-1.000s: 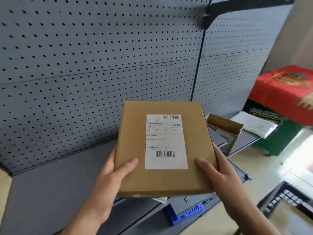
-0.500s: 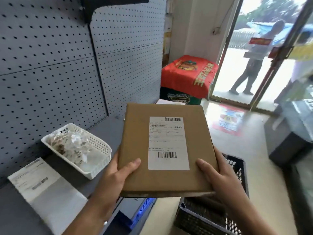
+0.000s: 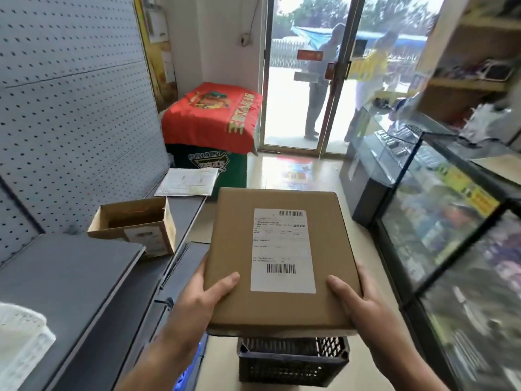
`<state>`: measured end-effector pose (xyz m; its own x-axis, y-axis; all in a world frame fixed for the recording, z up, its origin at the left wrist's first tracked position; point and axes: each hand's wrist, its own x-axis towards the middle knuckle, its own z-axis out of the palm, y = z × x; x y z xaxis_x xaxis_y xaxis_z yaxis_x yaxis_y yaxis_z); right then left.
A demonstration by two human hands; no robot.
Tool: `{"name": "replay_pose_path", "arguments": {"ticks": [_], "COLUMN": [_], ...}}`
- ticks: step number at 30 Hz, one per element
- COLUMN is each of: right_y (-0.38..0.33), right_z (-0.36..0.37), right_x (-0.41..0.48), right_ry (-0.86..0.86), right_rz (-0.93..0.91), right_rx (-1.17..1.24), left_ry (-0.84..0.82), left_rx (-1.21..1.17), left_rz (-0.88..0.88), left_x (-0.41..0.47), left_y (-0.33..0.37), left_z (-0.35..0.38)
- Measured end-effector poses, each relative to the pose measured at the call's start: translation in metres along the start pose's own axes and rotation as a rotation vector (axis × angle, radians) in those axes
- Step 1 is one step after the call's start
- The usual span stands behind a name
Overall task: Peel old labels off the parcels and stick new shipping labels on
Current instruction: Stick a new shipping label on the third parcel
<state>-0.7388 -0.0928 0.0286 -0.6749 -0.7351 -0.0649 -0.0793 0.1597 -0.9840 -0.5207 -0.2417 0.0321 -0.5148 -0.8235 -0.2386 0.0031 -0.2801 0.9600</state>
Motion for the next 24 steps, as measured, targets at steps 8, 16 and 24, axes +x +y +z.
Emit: {"name": "replay_pose_path", "arguments": {"ticks": [8,16,24], "right_y": [0.014,0.035,0.053], "right_z": [-0.050,-0.072,-0.067], "right_x": [0.059,0.108,0.150], "right_ry": [-0.005,0.001,0.053], "right_rz": [0.028,0.059,0.072], "right_rx": [0.000,-0.007,-0.022], "left_ry": [-0.049,-0.078,-0.130], "left_rx": [0.010,-0.007,-0.004], "left_rz": [-0.016,-0.027,-0.029], "left_x": [0.053,0.093,0.152], "left_y": [-0.004,-0.014,-0.027], "left_z": [0.063,0.092,0.091]}}
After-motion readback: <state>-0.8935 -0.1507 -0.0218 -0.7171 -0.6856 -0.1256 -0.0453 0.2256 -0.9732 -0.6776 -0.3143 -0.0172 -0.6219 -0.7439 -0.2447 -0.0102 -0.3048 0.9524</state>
